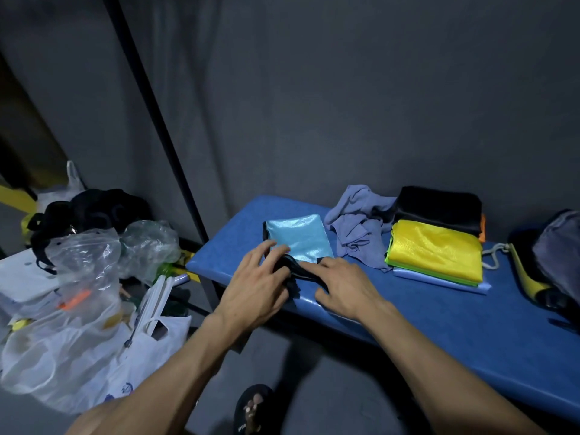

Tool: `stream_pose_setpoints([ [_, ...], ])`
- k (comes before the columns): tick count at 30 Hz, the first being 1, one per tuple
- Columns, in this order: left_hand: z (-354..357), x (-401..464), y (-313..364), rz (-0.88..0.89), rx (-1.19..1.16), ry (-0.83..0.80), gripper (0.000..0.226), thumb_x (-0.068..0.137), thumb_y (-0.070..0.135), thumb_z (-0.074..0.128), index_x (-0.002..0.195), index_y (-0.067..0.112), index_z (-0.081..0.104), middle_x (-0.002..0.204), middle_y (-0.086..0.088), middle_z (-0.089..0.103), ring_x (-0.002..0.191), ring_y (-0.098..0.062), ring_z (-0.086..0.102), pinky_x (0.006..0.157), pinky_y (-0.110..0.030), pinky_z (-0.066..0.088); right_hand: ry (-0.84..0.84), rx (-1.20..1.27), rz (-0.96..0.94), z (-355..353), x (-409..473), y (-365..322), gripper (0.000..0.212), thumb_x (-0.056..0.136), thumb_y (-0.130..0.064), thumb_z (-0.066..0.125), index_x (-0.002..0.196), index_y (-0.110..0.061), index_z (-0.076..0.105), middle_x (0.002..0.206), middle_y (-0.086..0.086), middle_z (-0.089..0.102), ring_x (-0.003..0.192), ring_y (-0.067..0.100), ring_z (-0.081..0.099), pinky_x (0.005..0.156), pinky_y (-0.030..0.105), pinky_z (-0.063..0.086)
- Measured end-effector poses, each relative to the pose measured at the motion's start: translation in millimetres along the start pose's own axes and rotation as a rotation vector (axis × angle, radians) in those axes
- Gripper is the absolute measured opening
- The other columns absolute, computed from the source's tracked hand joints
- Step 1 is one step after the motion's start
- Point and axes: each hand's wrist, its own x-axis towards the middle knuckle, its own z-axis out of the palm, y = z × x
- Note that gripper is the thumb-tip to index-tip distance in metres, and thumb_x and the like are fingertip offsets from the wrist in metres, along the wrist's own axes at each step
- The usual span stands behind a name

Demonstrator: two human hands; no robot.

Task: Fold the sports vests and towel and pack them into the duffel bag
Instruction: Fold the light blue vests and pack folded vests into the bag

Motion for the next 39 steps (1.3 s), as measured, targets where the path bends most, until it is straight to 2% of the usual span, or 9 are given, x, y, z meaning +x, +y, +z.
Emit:
stream_pose_setpoints([
  [3, -3, 7, -13, 0.052, -0.246, -0.237, 0.038, 0.085, 0.036, 0.038, 0.097, 0.018, 0.069, 0.151, 0.000, 0.048, 0.144, -0.023, 0.041, 0.116, -0.040, 0.039, 0.008, -0.100, 0.007, 3, 1, -9, 0.064, 0.097, -0.030, 0.046, 0.155, -0.045, 0.024, 0.130, 0.006, 0.049, 0.118, 0.031, 0.047, 0.090, 0.044, 0.043],
  [7, -4, 9, -22, -0.063, -0.461, -0.423, 0.040, 0.084, 0.044, 0.037, 0.102, 0.024, 0.066, 0.140, 0.015, 0.047, 0.113, -0.011, 0.059, 0.094, -0.033, 0.050, 0.009, -0.210, -0.021, 3, 4, -15, 0.064, 0.100, -0.031, 0.045, 0.156, -0.045, 0.019, 0.133, 0.010, 0.046, 0.117, 0.033, 0.046, 0.092, 0.047, 0.041],
  [15, 1, 12, -29, -0.303, -0.662, -0.272, 0.025, 0.091, 0.039, 0.045, 0.099, 0.025, 0.063, 0.102, 0.010, 0.057, 0.091, -0.005, 0.058, 0.084, -0.025, 0.046, 0.068, -0.174, -0.074, 6, 4, -8, 0.063, 0.092, -0.030, 0.053, 0.152, -0.042, 0.037, 0.118, 0.009, 0.055, 0.107, 0.034, 0.054, 0.082, 0.044, 0.040],
  [18, 4, 24, -32, -0.405, -0.616, -0.236, 0.017, 0.100, 0.026, 0.054, 0.100, 0.016, 0.067, 0.095, 0.002, 0.068, 0.088, -0.017, 0.061, 0.079, -0.034, 0.047, 0.076, -0.180, -0.081, 6, 5, -6, 0.063, 0.092, -0.029, 0.053, 0.152, -0.041, 0.038, 0.116, 0.009, 0.055, 0.105, 0.032, 0.053, 0.077, 0.042, 0.032],
  [25, 17, 46, -32, -0.715, -0.506, -0.222, 0.030, 0.097, 0.032, 0.059, 0.071, 0.018, 0.054, 0.070, 0.002, 0.064, 0.076, -0.025, 0.060, 0.064, -0.034, 0.036, 0.095, -0.213, -0.065, 7, 6, -8, 0.057, 0.092, -0.029, 0.053, 0.148, -0.040, 0.043, 0.115, 0.007, 0.055, 0.104, 0.032, 0.053, 0.076, 0.042, 0.035],
  [28, 13, 45, -38, -0.671, -0.628, -0.282, 0.030, 0.096, 0.036, 0.061, 0.073, 0.018, 0.055, 0.069, 0.004, 0.062, 0.074, -0.020, 0.058, 0.069, -0.040, 0.044, 0.154, -0.287, -0.073, 18, 9, -8, 0.037, 0.090, -0.039, 0.061, 0.128, -0.038, 0.060, 0.097, 0.005, 0.061, 0.082, 0.030, 0.058, 0.064, 0.042, 0.044],
  [32, -2, 39, -40, -0.536, -0.962, -0.335, 0.017, 0.099, 0.029, 0.061, 0.094, 0.014, 0.067, 0.092, -0.013, 0.068, 0.080, -0.017, 0.061, 0.081, -0.045, 0.054, 0.252, -0.342, -0.058, 21, 16, -16, 0.018, 0.088, -0.044, 0.071, 0.102, -0.033, 0.067, 0.085, 0.004, 0.062, 0.067, 0.031, 0.058, 0.059, 0.041, 0.046],
  [36, 2, 40, -34, -0.545, -0.771, -0.288, 0.016, 0.098, 0.036, 0.060, 0.094, 0.023, 0.068, 0.086, 0.003, 0.071, 0.086, -0.019, 0.065, 0.082, -0.038, 0.051, 0.255, -0.368, -0.032, 22, 22, -21, 0.022, 0.077, -0.038, 0.082, 0.092, -0.032, 0.069, 0.078, 0.004, 0.061, 0.061, 0.031, 0.057, 0.059, 0.042, 0.046],
  [39, 9, 41, -28, -0.597, -0.567, -0.208, 0.016, 0.099, 0.037, 0.060, 0.086, 0.028, 0.065, 0.075, 0.007, 0.069, 0.076, -0.017, 0.062, 0.068, -0.035, 0.048, 0.254, -0.388, -0.042, 24, 24, -23, 0.025, 0.071, -0.035, 0.085, 0.091, -0.033, 0.069, 0.076, 0.002, 0.060, 0.059, 0.029, 0.055, 0.063, 0.041, 0.044],
])
